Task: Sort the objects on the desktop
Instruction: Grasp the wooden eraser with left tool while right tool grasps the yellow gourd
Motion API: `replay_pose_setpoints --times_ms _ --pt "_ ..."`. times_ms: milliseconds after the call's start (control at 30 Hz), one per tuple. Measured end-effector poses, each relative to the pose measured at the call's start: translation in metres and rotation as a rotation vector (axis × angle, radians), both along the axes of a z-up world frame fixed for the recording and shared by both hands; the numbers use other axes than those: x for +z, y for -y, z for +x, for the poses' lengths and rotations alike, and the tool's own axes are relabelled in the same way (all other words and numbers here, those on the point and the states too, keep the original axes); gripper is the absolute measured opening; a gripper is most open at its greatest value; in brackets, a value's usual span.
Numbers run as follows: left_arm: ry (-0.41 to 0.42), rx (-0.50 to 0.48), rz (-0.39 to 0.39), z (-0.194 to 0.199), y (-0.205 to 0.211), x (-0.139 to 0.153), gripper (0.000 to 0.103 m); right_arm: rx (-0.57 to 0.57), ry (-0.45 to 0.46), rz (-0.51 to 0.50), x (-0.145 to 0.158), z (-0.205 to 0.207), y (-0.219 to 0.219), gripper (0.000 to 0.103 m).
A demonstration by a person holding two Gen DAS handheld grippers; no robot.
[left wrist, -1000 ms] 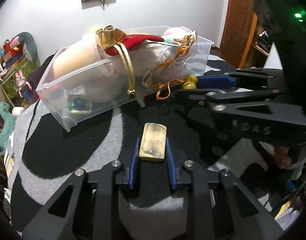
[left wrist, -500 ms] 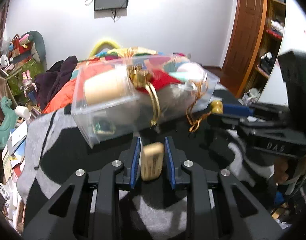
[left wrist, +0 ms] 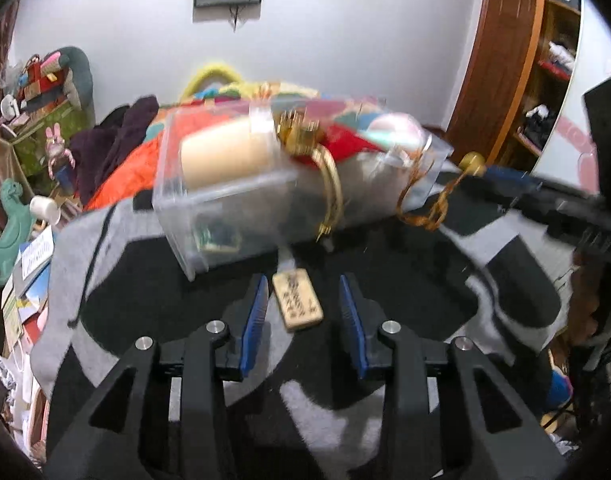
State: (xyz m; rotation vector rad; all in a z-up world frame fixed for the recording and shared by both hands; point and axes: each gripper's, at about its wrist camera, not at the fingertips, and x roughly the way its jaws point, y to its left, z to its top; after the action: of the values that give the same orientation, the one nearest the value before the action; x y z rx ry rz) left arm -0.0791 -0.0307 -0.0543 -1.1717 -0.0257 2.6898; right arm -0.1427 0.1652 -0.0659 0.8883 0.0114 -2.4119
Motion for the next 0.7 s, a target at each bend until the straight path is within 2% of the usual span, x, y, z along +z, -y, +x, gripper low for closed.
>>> replay_pose_setpoints --times_ms 100,300,400,433,467,600,700 --pt "0.038 -0.007 0.000 -0.010 -0.002 -0.011 0.047 -0.008 -0.022 0.001 0.008 -0.001 -0.003 0.037" --pt "0.065 0.008 -0.080 -0.024 -0.017 -0.030 0.047 -0.012 -0.095 0.013 0.030 -0.006 -0.007 0.037" --pt "0.075 0.010 -0.095 -0.024 -0.021 -0.035 0.040 -0.003 -0.126 0.006 0.042 -0.012 -0.005 0.037" --pt "0.071 0.011 -0.100 -0.022 -0.021 -0.035 0.031 0.000 -0.146 0.007 0.048 -0.013 -0.003 0.037" --pt "0.066 0.016 -0.106 -0.021 -0.020 -0.033 0.025 0.002 -0.158 0.008 0.051 -0.015 -0.002 0.037" --pt "0.049 0.036 -0.096 -0.016 -0.010 -0.029 0.023 0.035 -0.205 -0.024 0.069 -0.024 0.008 0.037" --pt "0.033 0.061 -0.086 -0.012 0.001 -0.022 0.023 0.029 -0.203 -0.004 0.067 -0.032 0.018 0.037"
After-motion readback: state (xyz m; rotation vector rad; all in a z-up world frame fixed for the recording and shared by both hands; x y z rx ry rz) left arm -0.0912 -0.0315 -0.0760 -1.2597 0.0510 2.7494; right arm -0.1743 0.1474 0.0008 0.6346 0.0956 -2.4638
